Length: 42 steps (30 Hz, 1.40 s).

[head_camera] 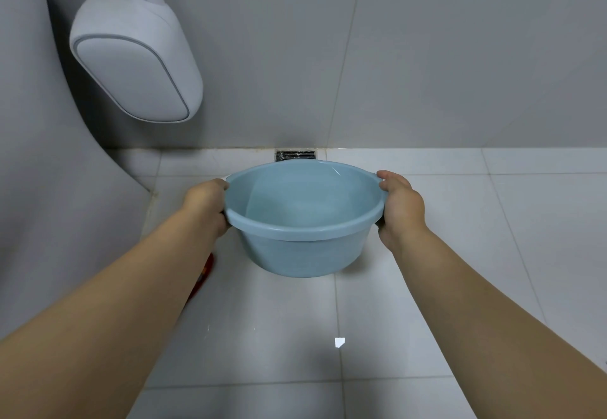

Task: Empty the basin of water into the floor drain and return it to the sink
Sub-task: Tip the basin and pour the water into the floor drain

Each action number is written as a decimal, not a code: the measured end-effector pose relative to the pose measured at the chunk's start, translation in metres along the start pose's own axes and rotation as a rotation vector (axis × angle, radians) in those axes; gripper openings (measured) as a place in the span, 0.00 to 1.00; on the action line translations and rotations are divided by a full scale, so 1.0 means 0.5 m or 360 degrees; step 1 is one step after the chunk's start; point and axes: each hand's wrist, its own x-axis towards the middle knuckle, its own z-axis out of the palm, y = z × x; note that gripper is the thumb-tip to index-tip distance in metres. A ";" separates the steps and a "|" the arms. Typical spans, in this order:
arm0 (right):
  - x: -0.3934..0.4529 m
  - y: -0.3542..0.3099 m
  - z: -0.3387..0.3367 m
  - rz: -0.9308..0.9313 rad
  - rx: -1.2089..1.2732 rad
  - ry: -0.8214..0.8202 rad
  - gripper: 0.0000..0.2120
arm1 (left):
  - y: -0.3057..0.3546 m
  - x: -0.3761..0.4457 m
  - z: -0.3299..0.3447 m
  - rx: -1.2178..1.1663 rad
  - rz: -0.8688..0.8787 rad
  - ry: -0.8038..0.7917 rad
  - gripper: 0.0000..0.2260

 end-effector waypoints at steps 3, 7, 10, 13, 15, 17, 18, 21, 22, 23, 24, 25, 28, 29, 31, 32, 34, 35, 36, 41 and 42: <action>0.000 -0.001 0.001 0.0021 -0.0008 0.0017 0.16 | 0.000 -0.003 -0.004 0.0020 0.0014 -0.0023 0.07; 0.000 -0.001 0.000 0.0038 -0.0018 0.0025 0.17 | 0.000 -0.007 -0.013 0.0056 0.0033 -0.0060 0.09; -0.001 -0.002 0.002 0.0040 0.0009 0.0032 0.17 | -0.002 -0.019 -0.018 0.0104 0.0081 -0.0107 0.10; -0.003 -0.003 0.002 0.0038 0.0012 0.0038 0.17 | -0.008 -0.028 -0.023 0.0124 0.0118 -0.0141 0.09; -0.003 -0.004 0.002 0.0039 0.0002 0.0042 0.17 | -0.012 -0.031 -0.026 0.0091 0.0148 -0.0175 0.11; -0.002 -0.005 0.002 0.0042 0.0010 0.0044 0.17 | -0.016 -0.034 -0.028 0.0070 0.0191 -0.0222 0.14; -0.002 -0.005 0.001 0.0044 0.0017 0.0045 0.17 | -0.016 -0.038 -0.030 0.0076 0.0212 -0.0241 0.16; -0.003 -0.007 0.002 0.0042 0.0015 0.0044 0.17 | -0.022 -0.039 -0.036 0.0045 0.0254 -0.0275 0.18; -0.003 -0.008 0.003 0.0038 0.0008 0.0041 0.17 | -0.024 -0.041 -0.038 0.0040 0.0253 -0.0277 0.20; -0.004 -0.008 0.004 0.0033 0.0000 0.0039 0.18 | -0.027 -0.042 -0.039 0.0036 0.0253 -0.0282 0.22; -0.003 -0.008 0.005 0.0029 -0.0007 0.0037 0.18 | -0.029 -0.039 -0.042 0.0033 0.0253 -0.0286 0.24; -0.003 -0.008 0.005 0.0023 -0.0012 0.0035 0.18 | -0.030 -0.042 -0.042 0.0041 0.0265 -0.0291 0.24; -0.001 -0.008 0.004 0.0015 -0.0024 0.0025 0.18 | -0.026 -0.046 -0.036 0.0078 0.0339 -0.0257 0.20; -0.001 -0.008 0.004 0.0018 -0.0030 0.0023 0.18 | -0.025 -0.047 -0.033 0.0095 0.0369 -0.0232 0.19; -0.002 -0.009 0.004 0.0024 -0.0037 0.0011 0.19 | -0.023 -0.048 -0.028 0.0128 0.0423 -0.0198 0.20; -0.001 -0.008 0.004 0.0027 -0.0037 0.0005 0.19 | -0.023 -0.049 -0.026 0.0138 0.0451 -0.0194 0.19; 0.000 -0.008 0.005 0.0050 -0.0027 0.0008 0.20 | -0.021 -0.052 -0.026 0.0140 0.0468 -0.0184 0.19; 0.000 -0.008 0.004 0.0073 -0.0015 0.0016 0.19 | -0.021 -0.053 -0.026 0.0143 0.0459 -0.0182 0.19; 0.000 -0.009 0.004 0.0096 0.0003 0.0021 0.16 | -0.021 -0.052 -0.027 0.0147 0.0446 -0.0178 0.19; 0.001 -0.011 0.005 0.0146 0.0015 0.0024 0.07 | -0.021 -0.049 -0.026 0.0101 0.0405 -0.0184 0.19; 0.001 -0.012 0.005 0.0144 0.0014 0.0017 0.08 | -0.020 -0.049 -0.025 0.0090 0.0395 -0.0181 0.19</action>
